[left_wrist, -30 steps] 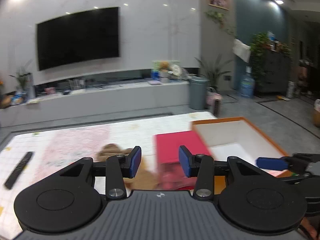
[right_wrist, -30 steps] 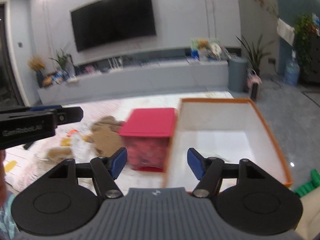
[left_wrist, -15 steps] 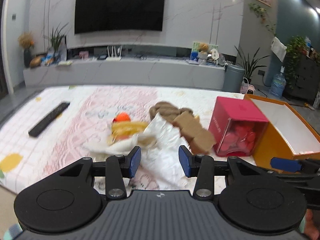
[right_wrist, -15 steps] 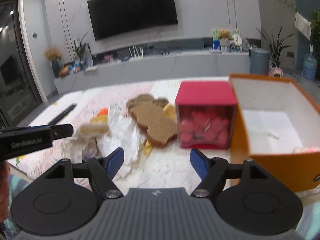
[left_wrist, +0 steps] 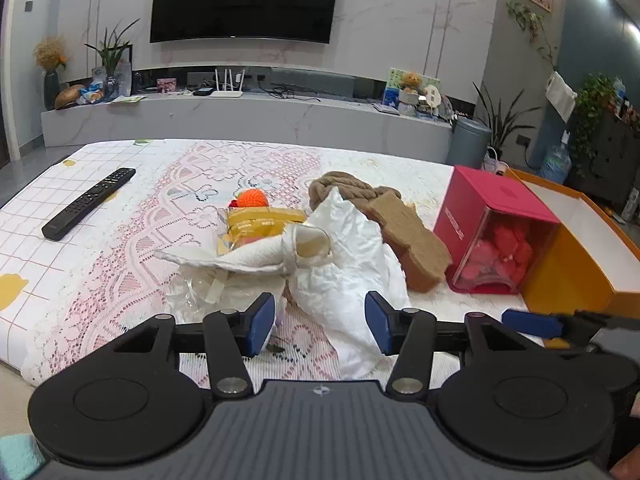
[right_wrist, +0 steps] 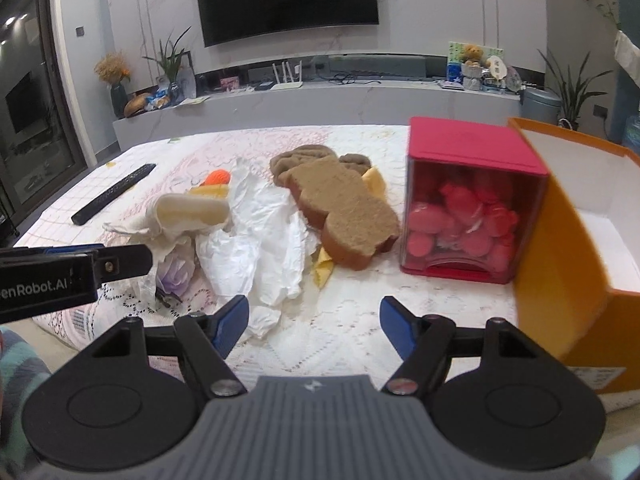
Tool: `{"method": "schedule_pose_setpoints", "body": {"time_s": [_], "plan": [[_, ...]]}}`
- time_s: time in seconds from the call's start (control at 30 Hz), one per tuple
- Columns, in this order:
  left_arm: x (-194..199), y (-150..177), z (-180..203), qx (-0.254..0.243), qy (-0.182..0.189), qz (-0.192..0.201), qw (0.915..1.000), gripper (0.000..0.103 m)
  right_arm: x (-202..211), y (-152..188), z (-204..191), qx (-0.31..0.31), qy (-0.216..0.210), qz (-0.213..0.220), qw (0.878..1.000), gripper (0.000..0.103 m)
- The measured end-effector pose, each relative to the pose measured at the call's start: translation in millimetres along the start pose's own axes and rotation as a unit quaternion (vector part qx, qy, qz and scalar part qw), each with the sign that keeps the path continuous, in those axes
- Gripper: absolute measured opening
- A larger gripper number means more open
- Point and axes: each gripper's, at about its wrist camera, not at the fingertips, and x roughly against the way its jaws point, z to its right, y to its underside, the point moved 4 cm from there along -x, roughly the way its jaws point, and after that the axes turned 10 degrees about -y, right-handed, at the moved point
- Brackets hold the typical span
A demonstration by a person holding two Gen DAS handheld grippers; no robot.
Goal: Organize soft objects
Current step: 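Move both tools back toward the remaining items on the bed, then grasp the white cloth with the left gripper while the right grasps the white plastic bag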
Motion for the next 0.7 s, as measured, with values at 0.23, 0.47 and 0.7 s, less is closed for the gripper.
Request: {"method": "schedule_pose_setpoints", "body": {"time_s": [0.23, 0.47, 0.7], "plan": [[3.1, -18.7, 0.4, -0.057, -0.033, 0.017, 0.9977, 0.067, -29.8, -4.0, -11.6, 0.033, -0.021, -0.022, 0.999, 0.072], [-29.3, -37.8, -2.8, -0.13, -0.038, -0.026, 0.9904, 0.074, -61.1, -21.2, -25.1, 0.065, -0.063, -0.041, 0.995, 0.085], [-68.5, -31.3, 4.1, -0.135, -0.045, -0.058, 0.9882, 0.072, -101.9, -28.5, -20.3, 0.064, -0.061, -0.058, 0.994, 0.09]]}}
